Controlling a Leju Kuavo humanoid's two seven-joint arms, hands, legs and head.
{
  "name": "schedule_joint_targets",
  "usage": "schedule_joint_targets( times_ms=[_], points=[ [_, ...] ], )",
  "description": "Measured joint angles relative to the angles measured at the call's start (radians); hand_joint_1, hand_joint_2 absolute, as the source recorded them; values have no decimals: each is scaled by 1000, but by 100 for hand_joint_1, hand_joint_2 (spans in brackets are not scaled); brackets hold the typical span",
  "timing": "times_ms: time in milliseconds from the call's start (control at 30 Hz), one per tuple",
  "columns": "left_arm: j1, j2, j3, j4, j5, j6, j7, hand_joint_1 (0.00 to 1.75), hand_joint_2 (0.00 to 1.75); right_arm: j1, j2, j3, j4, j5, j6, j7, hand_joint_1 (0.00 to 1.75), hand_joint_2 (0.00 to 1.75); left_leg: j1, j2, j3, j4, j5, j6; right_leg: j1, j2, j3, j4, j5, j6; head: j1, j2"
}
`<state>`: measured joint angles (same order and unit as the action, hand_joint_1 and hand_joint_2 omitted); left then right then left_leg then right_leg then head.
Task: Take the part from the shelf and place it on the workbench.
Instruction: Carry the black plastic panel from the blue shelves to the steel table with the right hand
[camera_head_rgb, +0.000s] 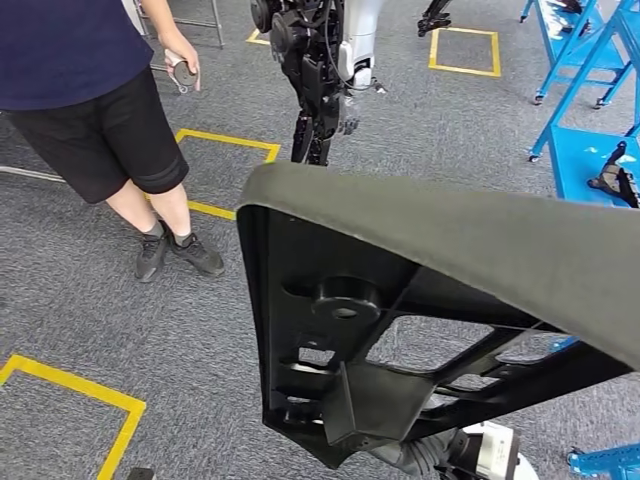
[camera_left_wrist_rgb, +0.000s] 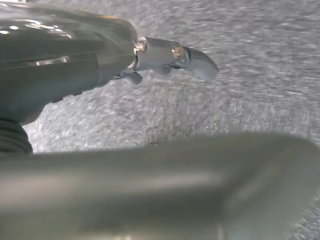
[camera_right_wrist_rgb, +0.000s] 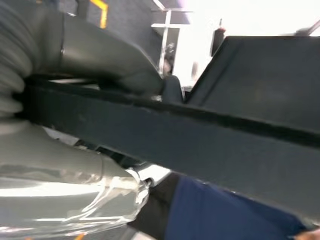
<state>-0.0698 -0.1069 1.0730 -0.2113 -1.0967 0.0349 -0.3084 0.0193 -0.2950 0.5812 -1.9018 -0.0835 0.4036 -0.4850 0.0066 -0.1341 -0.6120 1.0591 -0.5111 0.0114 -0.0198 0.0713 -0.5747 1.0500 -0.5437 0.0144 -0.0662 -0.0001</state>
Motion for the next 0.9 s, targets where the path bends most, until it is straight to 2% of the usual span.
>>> schedule_joint_targets(
  times_ms=[33,67,133,167,200,233,267,300,367,433,500,533,600,633,667,700,733,767,800,833,867,900],
  points=[
    [2,3,0,0,0,0,0,0,0,-6,3,1,1,0,1,-1,175,175,-1,13,-4,9,-8,-5,-1,-14,4,-4,0,-6,0,0],
    [1,5,0,0,1,0,0,0,0,-10,6,2,1,0,1,-3,175,175,-3,36,-16,34,-24,-10,-2,-30,8,-8,1,-11,0,0],
    [-3,11,0,0,0,0,-2,0,0,-16,8,4,5,-1,1,-10,175,175,-3,93,-66,137,-77,-18,-1,-64,15,-10,-3,-20,0,0],
    [-5,14,0,0,0,0,-5,0,0,-19,8,6,8,-2,-1,-14,175,175,-2,107,-96,196,-99,-22,0,-81,17,-10,-6,-21,0,0],
    [-4,16,0,0,-1,0,-7,0,0,-21,8,8,11,-4,-3,-18,175,175,1,114,-118,237,-109,-25,0,-97,19,-10,-9,-21,0,0],
    [-3,17,0,0,-3,0,-9,0,0,-23,8,10,14,-5,-5,-21,175,175,3,118,-124,247,-101,-27,0,-112,22,-10,-12,-20,0,0],
    [-2,18,0,0,-4,0,-10,0,0,-24,8,11,16,-6,-7,-24,175,175,4,123,-110,218,-76,-28,0,-127,26,-10,-16,-18,0,0],
    [-3,19,0,0,-5,1,-10,0,0,-24,8,13,17,-7,-9,-27,175,175,5,134,-80,158,-41,-27,0,-140,32,-10,-21,-16,0,0],
    [-8,20,0,0,-6,3,-9,0,0,-24,8,15,18,-8,-16,-31,175,175,-2,178,-21,43,4,-19,2,-163,43,-10,-30,-8,0,0],
    [-14,23,0,0,-6,4,-7,0,0,-24,8,19,19,-8,-22,-34,175,175,-14,203,-3,5,6,-5,5,-182,50,-11,-37,1,0,0],
    [-15,27,0,0,-6,4,-4,0,0,-25,9,22,20,-8,-25,-36,175,175,-17,187,-2,-1,6,8,3,-193,59,-14,-43,12,0,0],
    [-15,28,0,0,-6,4,-3,0,0,-25,9,23,20,-8,-25,-37,175,175,-15,177,1,-5,7,14,1,-178,62,-9,-50,17,0,0],
    [-20,30,0,0,-5,6,-2,0,0,-23,8,24,21,-8,-25,-40,175,175,-9,159,6,-11,9,26,-2,-122,36,53,-90,21,1,0],
    [-23,31,0,0,-5,8,-1,0,0,-21,8,24,22,-8,-25,-41,175,175,-8,148,7,-12,8,29,-2,-96,6,112,-118,20,2,0],
    [-26,31,0,0,-4,8,-1,0,0,-19,7,25,25,-8,-25,-41,175,175,-8,136,7,-11,8,32,-1,-85,-32,180,-145,19,2,0],
    [-27,31,0,0,-4,8,0,0,0,-16,6,26,27,-8,-25,-41,175,175,-9,124,7,-11,7,33,-1,-80,-65,233,-158,19,2,0],
    [-27,30,0,0,-4,8,2,0,0,-15,6,27,30,-8,-25,-41,175,175,-9,110,9,-11,7,34,0,-78,-86,258,-153,19,2,0],
    [-26,30,0,0,-5,8,3,0,0,-14,6,27,32,-8,-24,-41,175,175,-9,96,11,-11,6,33,0,-76,-88,245,-126,18,2,0],
    [-26,28,0,0,-6,8,4,0,0,-14,5,28,33,-8,-24,-41,175,175,-8,81,15,-10,4,32,-1,-70,-73,193,-83,17,2,0],
    [-26,25,-1,0,-8,7,5,0,0,-14,5,28,34,-8,-24,-41,175,175,-7,67,17,-10,2,29,-2,-51,-49,128,-42,15,2,0],
    [-28,22,-2,0,-12,6,6,0,0,-14,5,29,35,-8,-24,-41,175,175,-7,52,18,-7,0,26,-4,-25,-26,66,-12,15,2,0],
    [-31,20,-4,0,-15,4,6,0,0,-13,5,30,35,-9,-24,-40,175,175,-6,40,16,-6,-1,21,-6,-4,-11,24,3,14,2,0]
  ],
)
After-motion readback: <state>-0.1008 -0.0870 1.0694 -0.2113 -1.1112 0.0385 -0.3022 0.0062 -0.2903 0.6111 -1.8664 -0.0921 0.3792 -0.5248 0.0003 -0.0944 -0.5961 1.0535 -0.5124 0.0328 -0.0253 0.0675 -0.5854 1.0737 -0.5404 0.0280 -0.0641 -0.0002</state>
